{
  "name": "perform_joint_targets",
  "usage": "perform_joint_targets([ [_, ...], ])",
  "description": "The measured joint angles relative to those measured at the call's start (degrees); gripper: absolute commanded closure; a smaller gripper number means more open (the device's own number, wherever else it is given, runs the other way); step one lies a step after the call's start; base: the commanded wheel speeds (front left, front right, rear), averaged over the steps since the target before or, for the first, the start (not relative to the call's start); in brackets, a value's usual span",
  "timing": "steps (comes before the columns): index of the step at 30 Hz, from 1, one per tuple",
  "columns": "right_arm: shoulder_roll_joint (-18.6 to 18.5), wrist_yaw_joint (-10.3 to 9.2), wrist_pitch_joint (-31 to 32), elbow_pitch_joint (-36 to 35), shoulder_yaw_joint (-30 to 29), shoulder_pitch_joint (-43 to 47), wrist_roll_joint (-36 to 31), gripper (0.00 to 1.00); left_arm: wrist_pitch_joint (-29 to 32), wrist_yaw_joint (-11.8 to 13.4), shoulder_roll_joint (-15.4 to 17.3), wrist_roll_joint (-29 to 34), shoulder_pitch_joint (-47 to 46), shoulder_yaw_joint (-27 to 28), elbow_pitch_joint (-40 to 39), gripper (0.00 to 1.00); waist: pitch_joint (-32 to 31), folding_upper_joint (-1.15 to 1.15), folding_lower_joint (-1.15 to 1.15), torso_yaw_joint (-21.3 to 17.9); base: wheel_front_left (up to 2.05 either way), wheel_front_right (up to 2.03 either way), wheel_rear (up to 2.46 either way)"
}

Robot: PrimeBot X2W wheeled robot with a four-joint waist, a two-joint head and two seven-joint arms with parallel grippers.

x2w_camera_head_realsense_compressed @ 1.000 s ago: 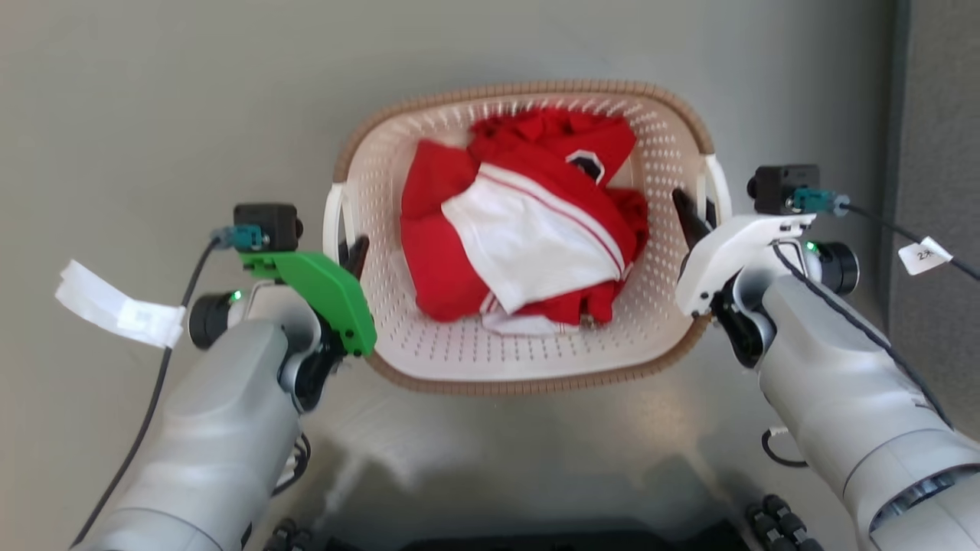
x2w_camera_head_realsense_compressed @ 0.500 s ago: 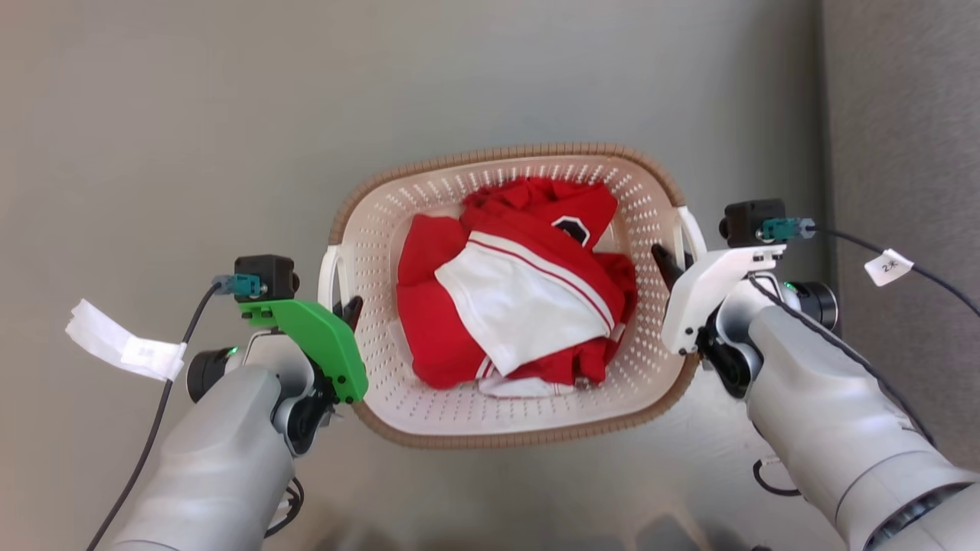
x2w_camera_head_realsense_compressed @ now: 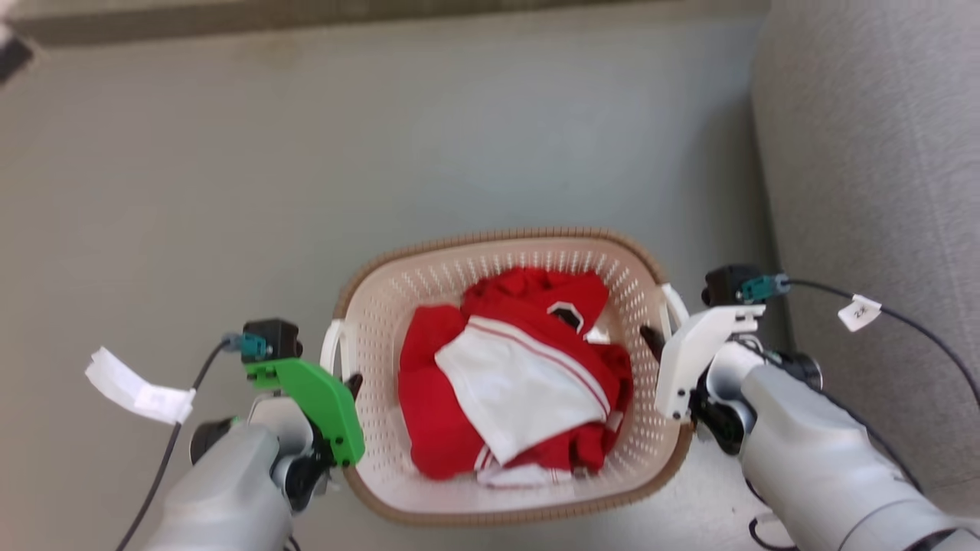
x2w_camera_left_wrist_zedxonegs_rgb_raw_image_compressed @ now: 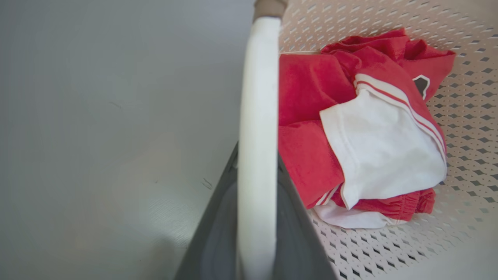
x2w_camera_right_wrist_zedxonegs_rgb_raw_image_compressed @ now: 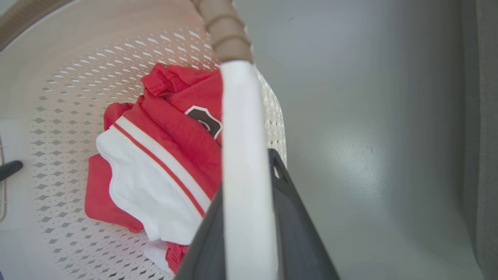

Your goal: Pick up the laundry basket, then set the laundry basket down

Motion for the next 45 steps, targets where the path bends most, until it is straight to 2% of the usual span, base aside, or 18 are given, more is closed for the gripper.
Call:
perform_joint_targets([
  [9,0.04,-0.51,3.65,-0.49,2.61,3.91,2.94,1.0,1.79,-0.23,-0.07,-0.47,3.5,-1.8,1.47,1.0,-7.38,0.0,0.0,-1.03,0.0,0.0,0.0],
  [18,-0.04,-0.52,6.03,-0.58,3.79,4.08,4.55,1.0,3.76,-0.24,-0.11,-2.0,3.72,-1.86,1.93,1.0,-12.43,0.0,0.0,-2.18,0.0,0.0,0.0],
  [45,-0.03,-0.53,9.88,-0.1,7.59,2.75,7.46,1.0,7.75,-0.25,-0.26,-4.19,3.53,-2.01,4.6,1.0,-13.99,0.0,0.0,-2.15,0.0,0.0,0.0],
])
